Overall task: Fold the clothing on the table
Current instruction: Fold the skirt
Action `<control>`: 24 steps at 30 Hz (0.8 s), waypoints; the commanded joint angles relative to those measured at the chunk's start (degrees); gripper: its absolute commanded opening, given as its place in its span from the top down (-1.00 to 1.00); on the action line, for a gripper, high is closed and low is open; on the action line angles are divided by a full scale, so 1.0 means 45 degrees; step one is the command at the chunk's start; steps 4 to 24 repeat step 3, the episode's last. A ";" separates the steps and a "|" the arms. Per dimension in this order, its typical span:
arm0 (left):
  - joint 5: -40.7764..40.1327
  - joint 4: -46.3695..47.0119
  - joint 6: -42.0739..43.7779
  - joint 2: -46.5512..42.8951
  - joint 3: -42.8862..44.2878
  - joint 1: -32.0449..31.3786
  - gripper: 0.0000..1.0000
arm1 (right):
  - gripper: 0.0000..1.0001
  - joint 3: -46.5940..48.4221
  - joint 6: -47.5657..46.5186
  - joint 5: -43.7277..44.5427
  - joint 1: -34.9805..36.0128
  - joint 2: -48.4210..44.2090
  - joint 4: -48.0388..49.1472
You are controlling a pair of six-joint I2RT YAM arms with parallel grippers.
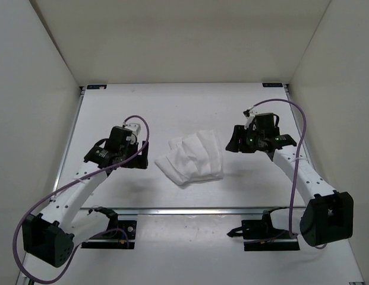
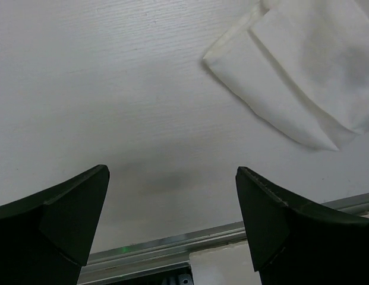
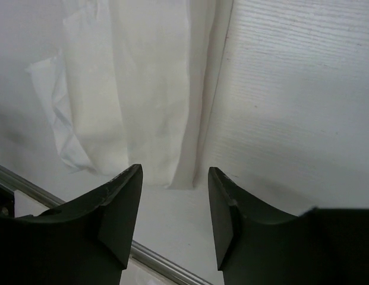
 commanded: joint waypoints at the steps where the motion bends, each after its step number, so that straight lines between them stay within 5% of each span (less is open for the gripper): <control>1: -0.0187 -0.0149 -0.0111 -0.0434 0.0124 0.0035 -0.97 | 0.11 0.0068 0.0015 -0.0484 0.0114 -0.0190 0.0777; 24: -0.0187 -0.0149 -0.0091 -0.0357 0.0124 0.0054 -0.98 | 0.10 0.0126 0.0035 -0.0445 0.0366 0.0044 0.0797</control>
